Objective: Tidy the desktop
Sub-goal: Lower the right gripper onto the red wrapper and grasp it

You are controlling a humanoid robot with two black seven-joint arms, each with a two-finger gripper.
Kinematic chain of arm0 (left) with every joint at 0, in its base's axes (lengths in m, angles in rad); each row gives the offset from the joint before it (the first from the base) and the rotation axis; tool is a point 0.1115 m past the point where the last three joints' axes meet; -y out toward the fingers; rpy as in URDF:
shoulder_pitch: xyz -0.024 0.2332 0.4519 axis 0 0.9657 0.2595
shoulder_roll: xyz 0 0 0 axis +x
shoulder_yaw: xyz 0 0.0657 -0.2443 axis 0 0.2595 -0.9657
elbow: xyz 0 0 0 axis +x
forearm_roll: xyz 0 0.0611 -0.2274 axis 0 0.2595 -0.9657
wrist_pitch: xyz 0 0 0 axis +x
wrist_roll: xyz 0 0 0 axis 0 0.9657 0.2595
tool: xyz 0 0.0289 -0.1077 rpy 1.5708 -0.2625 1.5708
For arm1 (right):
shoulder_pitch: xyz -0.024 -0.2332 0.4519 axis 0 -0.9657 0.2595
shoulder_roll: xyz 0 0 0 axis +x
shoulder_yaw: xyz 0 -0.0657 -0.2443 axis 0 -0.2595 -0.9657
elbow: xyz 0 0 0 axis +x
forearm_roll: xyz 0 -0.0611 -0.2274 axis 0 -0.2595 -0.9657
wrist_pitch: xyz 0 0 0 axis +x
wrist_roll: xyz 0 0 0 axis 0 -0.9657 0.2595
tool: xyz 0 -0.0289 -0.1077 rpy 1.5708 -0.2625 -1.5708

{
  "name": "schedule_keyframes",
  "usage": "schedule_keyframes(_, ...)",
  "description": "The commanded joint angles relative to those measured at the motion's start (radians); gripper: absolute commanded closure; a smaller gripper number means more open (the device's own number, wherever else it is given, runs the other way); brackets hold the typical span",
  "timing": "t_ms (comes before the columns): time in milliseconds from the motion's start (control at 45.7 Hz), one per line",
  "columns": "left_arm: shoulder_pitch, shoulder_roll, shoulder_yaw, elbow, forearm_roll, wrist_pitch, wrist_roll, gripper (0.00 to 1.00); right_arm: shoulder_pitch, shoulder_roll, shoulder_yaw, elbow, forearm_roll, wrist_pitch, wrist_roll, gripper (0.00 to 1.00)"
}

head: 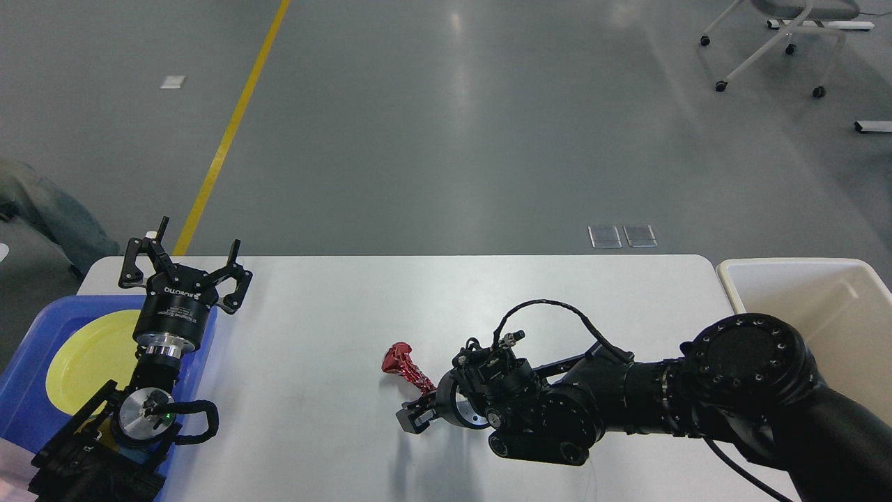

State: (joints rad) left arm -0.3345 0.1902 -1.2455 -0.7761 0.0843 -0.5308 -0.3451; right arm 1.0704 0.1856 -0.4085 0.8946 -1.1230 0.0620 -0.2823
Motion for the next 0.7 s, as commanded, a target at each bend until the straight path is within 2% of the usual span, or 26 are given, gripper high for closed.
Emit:
schedule_keyframes(0, 0.000, 0.000, 0.001, 0.000, 0.000, 0.000, 0.000, 0.01, -0.006, 0.000, -0.001, -0.002, 0.000, -0.011, 0.000, 0.21)
schedule_keyframes(394, 0.000, 0.000, 0.000, 0.000, 0.000, 0.000, 0.000, 0.01, -0.037, 0.000, -0.006, -0.037, 0.000, -0.014, 0.000, 0.22)
schedule_keyframes(504, 0.000, 0.000, 0.000, 0.000, 0.000, 0.000, 0.000, 0.01, -0.037, 0.000, -0.007, -0.037, 0.000, -0.016, -0.001, 0.29)
schedule_keyframes(591, 0.000, 0.000, 0.001, 0.000, 0.000, 0.000, 0.000, 0.01, -0.038, 0.000, -0.009, -0.037, 0.000, -0.016, -0.001, 0.51)
schedule_keyframes(679, 0.000, 0.000, 0.001, 0.000, 0.000, 0.000, 0.000, 0.01, -0.038, 0.000, -0.010, -0.036, 0.002, -0.016, -0.001, 0.59)
